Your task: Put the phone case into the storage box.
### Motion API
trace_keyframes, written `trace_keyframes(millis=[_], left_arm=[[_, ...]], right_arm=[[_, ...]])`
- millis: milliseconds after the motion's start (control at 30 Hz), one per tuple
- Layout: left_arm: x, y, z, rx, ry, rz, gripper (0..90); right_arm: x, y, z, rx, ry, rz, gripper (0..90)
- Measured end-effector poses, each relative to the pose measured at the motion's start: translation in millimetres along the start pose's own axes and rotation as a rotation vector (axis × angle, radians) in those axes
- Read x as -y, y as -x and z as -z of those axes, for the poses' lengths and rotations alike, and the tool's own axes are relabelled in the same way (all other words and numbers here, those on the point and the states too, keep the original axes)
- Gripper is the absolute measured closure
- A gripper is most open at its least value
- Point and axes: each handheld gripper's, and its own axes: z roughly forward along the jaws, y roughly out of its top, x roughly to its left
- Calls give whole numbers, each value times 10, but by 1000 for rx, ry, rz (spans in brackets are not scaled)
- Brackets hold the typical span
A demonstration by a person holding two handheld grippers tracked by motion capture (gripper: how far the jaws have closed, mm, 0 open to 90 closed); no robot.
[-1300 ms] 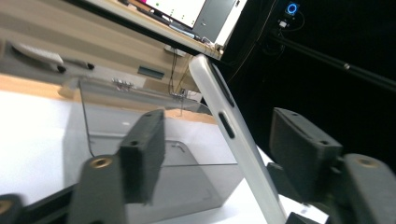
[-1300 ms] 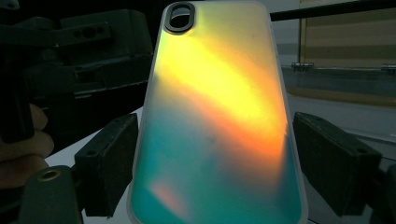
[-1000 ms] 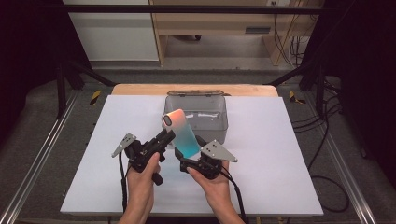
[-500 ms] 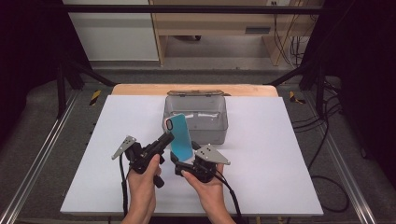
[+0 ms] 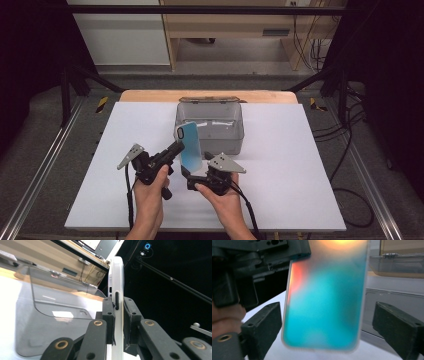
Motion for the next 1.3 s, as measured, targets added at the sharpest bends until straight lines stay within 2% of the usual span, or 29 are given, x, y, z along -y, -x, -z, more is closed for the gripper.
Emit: trace_keyframes(millis=[33, 67, 133, 233, 300, 333, 367, 467, 500, 533, 567, 633, 667, 700, 767, 867, 1100, 1300], left_arm=[[-18, -15, 6, -4, 0, -4, 812], [-36, -29, 11, -12, -2, -8, 812], [-67, -53, 18, -23, -6, -16, 812], [-102, -85, 33, -41, -10, -20, 812], [-122, -102, 47, -51, -16, -26, 812], [-132, -107, 53, -55, -19, -27, 812], [-142, -110, 60, -59, -23, -31, 812], [-173, -117, 78, -66, -32, -38, 812], [-184, -117, 84, -69, -34, -41, 812], [-195, -117, 93, -75, -37, -42, 811], [-208, -119, 100, -77, -38, -46, 811], [-234, -122, 112, -85, -43, -49, 812], [-261, -122, 121, -92, -49, -55, 812], [-261, -122, 121, -92, -49, -55, 812], [-285, -114, 124, -99, -55, -63, 812], [-316, -87, 112, -103, -63, -75, 812], [-411, -5, -20, -123, -81, -88, 812], [-564, 87, -204, -149, -97, -119, 812]], right_arm=[[-3, 7, 12, 0, -1, 10, 69], [-8, 24, 28, 9, -10, 48, 69], [-6, 37, 28, 16, -20, 67, 68], [14, 98, 7, 33, -71, 127, 69], [29, 150, -12, 36, -115, 180, 75], [39, 194, -11, 51, -140, 238, 90], [39, 194, -11, 51, -140, 238, 90], [38, 295, 34, 54, -188, 312, 97], [38, 295, 34, 54, -188, 312, 97], [35, 362, 86, 42, -207, 330, 98], [35, 362, 86, 42, -207, 330, 98], [36, 441, 159, 31, -218, 337, 94], [36, 529, 252, 26, -218, 337, 93], [36, 529, 252, 26, -218, 337, 93], [38, 619, 361, 35, -203, 320, 95], [35, 743, 541, 64, -177, 327, 89], [39, 1068, 929, 141, -123, 238, 79], [88, 1199, 1150, 202, -63, 209, 71]])
